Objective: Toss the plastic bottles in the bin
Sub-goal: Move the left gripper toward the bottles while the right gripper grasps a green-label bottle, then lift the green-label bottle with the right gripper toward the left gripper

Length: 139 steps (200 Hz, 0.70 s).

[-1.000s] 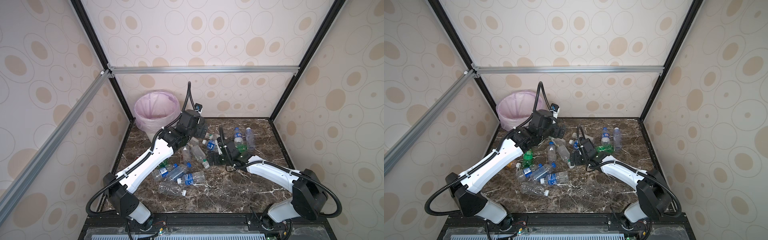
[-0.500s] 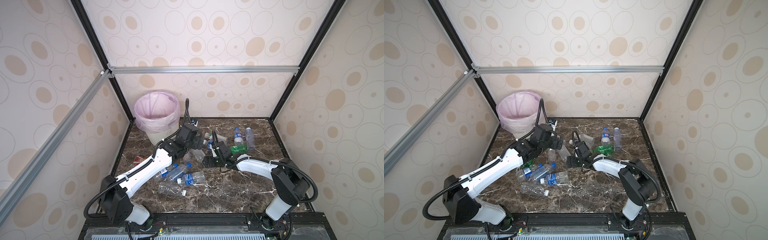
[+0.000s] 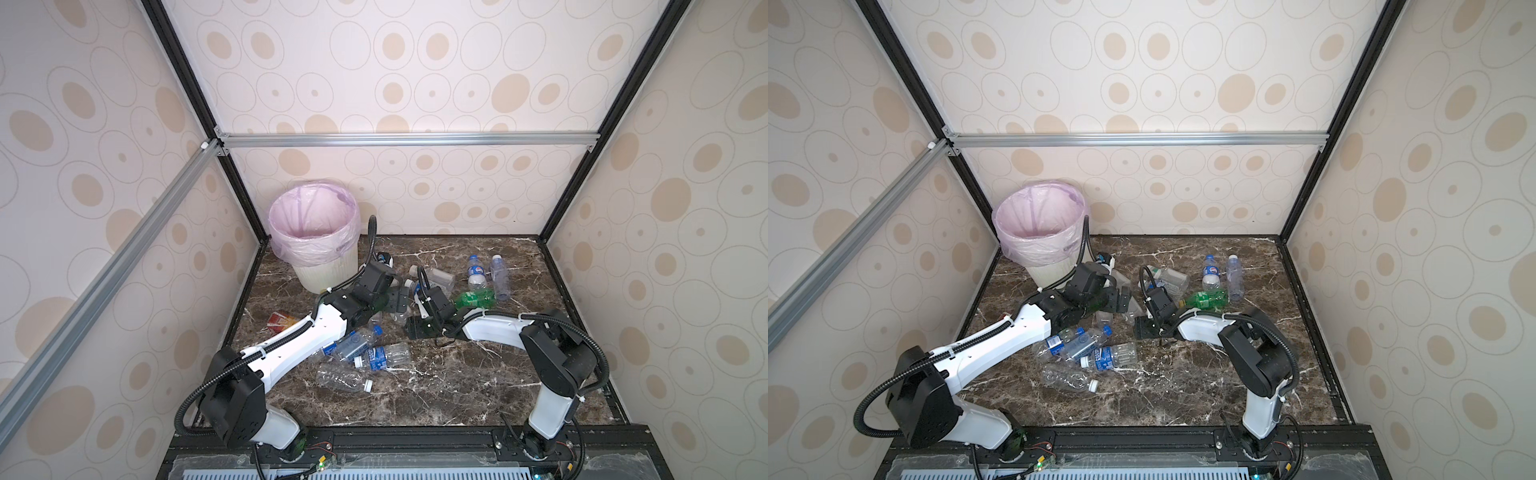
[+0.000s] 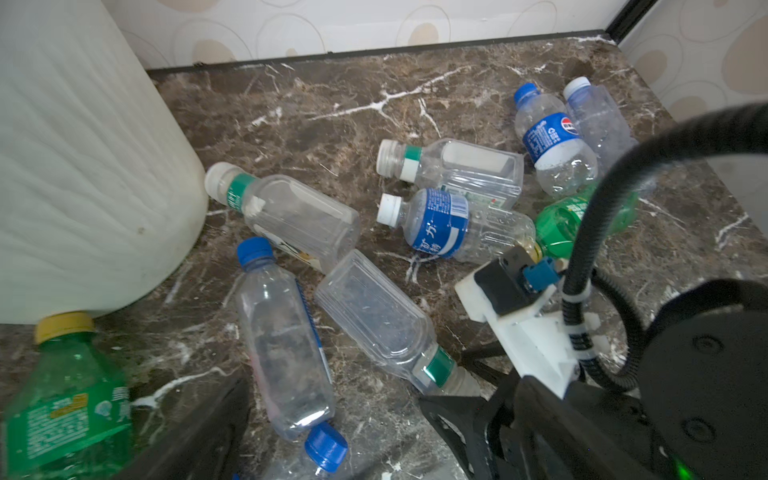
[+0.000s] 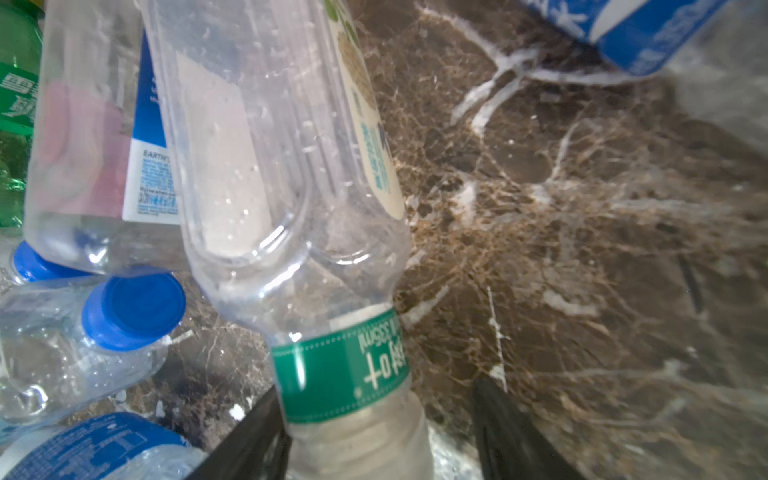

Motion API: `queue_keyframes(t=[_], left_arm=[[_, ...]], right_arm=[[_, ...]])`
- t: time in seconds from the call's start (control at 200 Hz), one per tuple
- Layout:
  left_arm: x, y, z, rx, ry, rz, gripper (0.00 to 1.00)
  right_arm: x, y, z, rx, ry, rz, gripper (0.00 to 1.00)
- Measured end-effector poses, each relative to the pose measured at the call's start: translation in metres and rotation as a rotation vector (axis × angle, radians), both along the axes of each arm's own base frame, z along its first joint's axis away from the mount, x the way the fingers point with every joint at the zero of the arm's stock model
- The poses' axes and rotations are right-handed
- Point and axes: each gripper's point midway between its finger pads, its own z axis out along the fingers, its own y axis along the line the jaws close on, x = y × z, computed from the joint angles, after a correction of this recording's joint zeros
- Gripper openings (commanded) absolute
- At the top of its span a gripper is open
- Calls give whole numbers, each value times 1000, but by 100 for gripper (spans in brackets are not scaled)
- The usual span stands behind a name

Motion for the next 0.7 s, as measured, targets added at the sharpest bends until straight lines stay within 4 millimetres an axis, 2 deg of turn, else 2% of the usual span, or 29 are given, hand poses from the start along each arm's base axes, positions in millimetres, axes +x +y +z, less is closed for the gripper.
queue_keyframes(t=[0.335,0.57,0.695], left_arm=[[1,6,-8,-94,73,67,99],[-2,25,-25,-179,136,114,99],[-4,25,-24,-214,145,115,99]], right_arm=[[0,4,0,8,2,13,50],[-1,6,0,9,3,22,46],[-2,6,0,8,2,31,44]])
